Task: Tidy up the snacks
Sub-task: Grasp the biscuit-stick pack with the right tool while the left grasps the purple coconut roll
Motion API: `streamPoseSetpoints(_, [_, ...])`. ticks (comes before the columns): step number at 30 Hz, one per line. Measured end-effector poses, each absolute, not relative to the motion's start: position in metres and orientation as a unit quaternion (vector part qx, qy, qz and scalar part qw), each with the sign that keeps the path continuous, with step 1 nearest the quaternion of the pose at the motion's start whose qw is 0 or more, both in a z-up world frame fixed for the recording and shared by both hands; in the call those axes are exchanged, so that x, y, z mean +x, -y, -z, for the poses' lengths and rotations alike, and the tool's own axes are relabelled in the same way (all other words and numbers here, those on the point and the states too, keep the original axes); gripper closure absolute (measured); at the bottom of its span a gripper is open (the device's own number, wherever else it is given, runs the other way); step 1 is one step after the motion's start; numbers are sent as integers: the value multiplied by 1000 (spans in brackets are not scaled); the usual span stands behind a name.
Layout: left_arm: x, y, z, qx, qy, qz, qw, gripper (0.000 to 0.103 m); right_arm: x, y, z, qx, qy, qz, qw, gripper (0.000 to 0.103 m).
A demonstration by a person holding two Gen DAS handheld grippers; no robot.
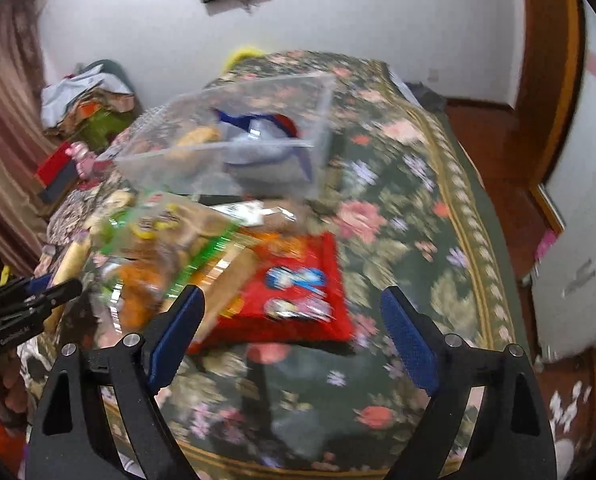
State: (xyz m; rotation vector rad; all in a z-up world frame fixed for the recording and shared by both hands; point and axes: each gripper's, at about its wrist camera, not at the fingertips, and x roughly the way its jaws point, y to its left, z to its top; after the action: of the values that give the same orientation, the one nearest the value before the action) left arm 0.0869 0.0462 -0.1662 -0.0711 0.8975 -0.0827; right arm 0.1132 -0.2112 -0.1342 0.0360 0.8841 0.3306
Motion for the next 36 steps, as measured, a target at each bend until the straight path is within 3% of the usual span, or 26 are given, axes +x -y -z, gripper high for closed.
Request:
streamPoseSetpoints(1, [86, -47, 165, -36, -432, 40, 900, 58, 119, 206, 136, 12, -425, -166, 890, 17])
streamPoseSetpoints(3, [84, -48, 162, -36, -427, 41, 902, 58, 124, 190, 139, -4, -429, -181, 885, 32])
streamPoseSetpoints(6, [83, -50, 162, -36, -426, 41, 903, 58, 135, 172, 151, -24, -445, -194, 874, 39])
streamPoseSetpoints(14, [83, -59, 164, -49, -427, 35, 902, 58, 145, 146, 167, -52, -456, -201, 866, 40])
streamPoseSetpoints(16, [84, -60, 163, -51, -427, 33, 902, 58, 145, 147, 167, -52, -452, -196, 868, 51])
streamPoseSetpoints(17, [84, -61, 162, -52, -426, 32, 903, 58, 144, 147, 166, -48, -452, -200, 868, 64])
streamPoseSetpoints(21, [85, -62, 154, -50, -416, 30, 908, 58, 139, 158, 159, -24, -450, -211, 867, 80])
streamPoseSetpoints(36, [117, -47, 107, -38, -366, 41, 929, 58, 135, 184, 111, 8, -382, -209, 900, 82])
